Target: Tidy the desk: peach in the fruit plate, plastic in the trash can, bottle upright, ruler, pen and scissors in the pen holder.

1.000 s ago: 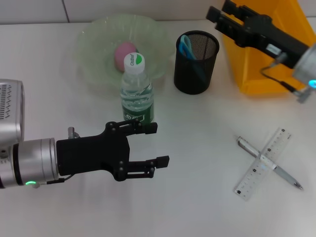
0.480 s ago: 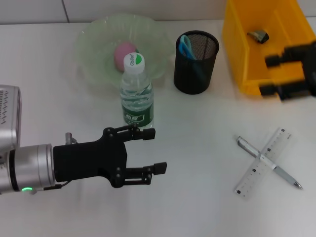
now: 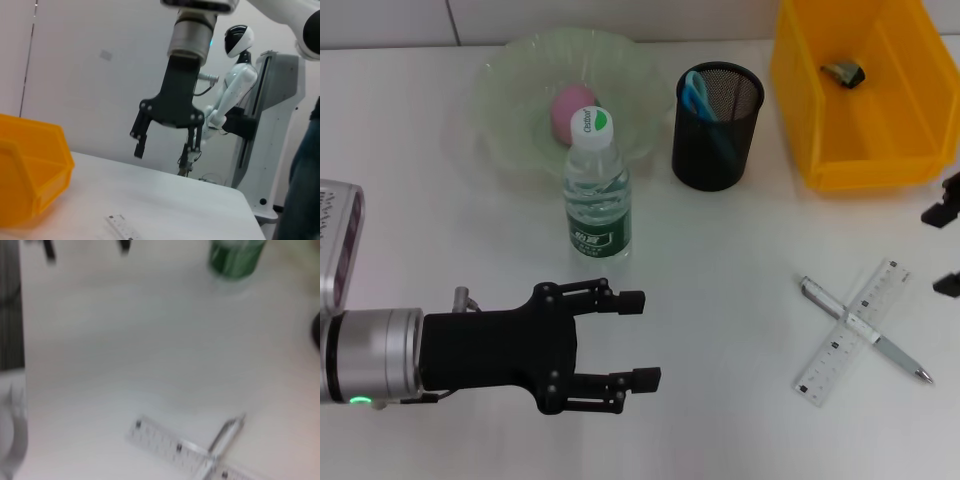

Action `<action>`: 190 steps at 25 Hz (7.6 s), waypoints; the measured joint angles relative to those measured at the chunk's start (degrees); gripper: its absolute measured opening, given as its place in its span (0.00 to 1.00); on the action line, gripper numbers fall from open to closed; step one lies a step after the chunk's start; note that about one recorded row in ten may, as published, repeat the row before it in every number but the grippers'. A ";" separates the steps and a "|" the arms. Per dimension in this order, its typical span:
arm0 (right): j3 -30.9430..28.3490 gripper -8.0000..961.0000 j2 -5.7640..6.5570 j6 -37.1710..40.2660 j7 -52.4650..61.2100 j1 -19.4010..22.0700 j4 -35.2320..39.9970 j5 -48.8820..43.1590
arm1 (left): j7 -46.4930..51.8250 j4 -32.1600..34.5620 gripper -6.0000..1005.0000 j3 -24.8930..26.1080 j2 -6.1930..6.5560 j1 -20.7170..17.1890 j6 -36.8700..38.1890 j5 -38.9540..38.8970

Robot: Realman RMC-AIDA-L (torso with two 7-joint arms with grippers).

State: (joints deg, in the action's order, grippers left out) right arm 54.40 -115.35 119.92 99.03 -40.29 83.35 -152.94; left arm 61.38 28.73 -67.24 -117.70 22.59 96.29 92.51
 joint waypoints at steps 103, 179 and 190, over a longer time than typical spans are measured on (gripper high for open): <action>-23.94 0.40 -4.22 -49.81 -40.68 -1.62 -69.45 63.91 | 4.27 0.07 0.80 6.16 0.51 -2.11 -7.70 -0.26; 25.90 0.59 -4.53 -21.29 47.01 7.25 -6.04 -3.70 | 0.29 0.11 0.80 5.80 0.28 -2.20 -8.40 1.09; 31.64 0.57 -4.54 -27.17 48.90 7.66 -9.40 -3.77 | 0.29 0.10 0.80 5.86 0.28 -2.19 -8.40 1.16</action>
State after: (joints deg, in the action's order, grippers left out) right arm 86.04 -119.89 92.75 147.93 -32.63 73.95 -156.71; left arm 61.67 28.83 -61.37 -117.42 20.40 87.89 93.68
